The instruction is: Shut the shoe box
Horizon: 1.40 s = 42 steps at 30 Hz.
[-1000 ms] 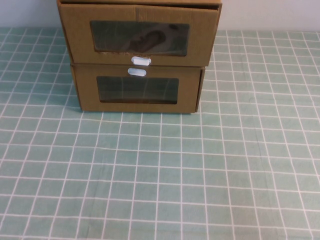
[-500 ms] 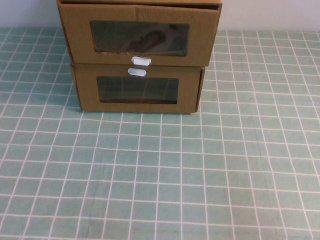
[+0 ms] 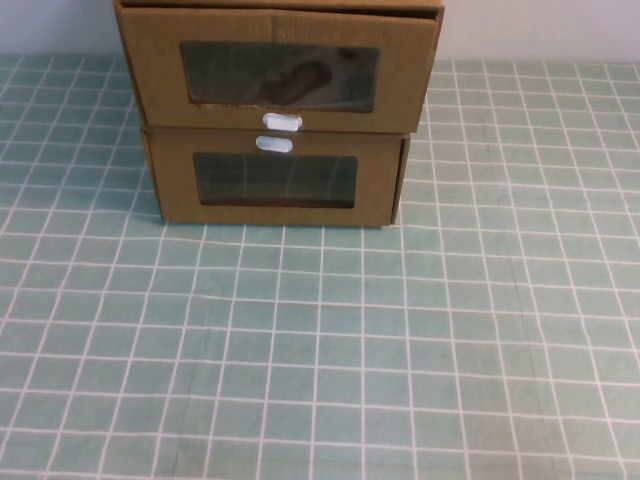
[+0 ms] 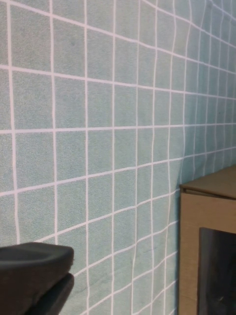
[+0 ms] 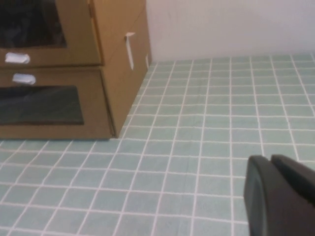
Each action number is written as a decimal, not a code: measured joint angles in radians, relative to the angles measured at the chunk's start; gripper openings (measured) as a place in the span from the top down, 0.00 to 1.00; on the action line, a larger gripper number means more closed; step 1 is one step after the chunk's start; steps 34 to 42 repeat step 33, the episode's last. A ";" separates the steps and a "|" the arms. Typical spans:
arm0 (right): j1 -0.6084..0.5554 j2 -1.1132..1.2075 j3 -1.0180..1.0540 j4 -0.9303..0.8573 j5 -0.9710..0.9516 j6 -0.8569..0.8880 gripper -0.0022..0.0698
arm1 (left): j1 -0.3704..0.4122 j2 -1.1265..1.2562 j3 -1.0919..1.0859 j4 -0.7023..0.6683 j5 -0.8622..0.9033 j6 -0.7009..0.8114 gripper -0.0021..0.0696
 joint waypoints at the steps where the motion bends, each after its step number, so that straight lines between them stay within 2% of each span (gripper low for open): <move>1: -0.030 -0.022 0.031 0.031 -0.026 -0.024 0.99 | 0.000 0.000 0.000 0.000 0.000 0.000 0.98; 10: -0.278 -0.046 0.246 0.161 -0.137 -0.104 0.99 | 0.000 -0.002 0.000 0.000 0.000 0.000 0.98; 16: -0.359 -0.046 0.295 0.166 -0.140 -0.173 0.99 | 0.000 -0.002 0.000 0.000 0.000 0.000 0.98; 25: -0.375 -0.047 0.297 0.190 -0.113 -0.335 0.99 | 0.000 -0.002 0.000 0.000 0.000 0.000 0.98; 42: -0.375 -0.047 0.297 0.247 -0.111 -0.344 0.99 | 0.000 -0.002 0.000 0.000 0.000 0.000 0.98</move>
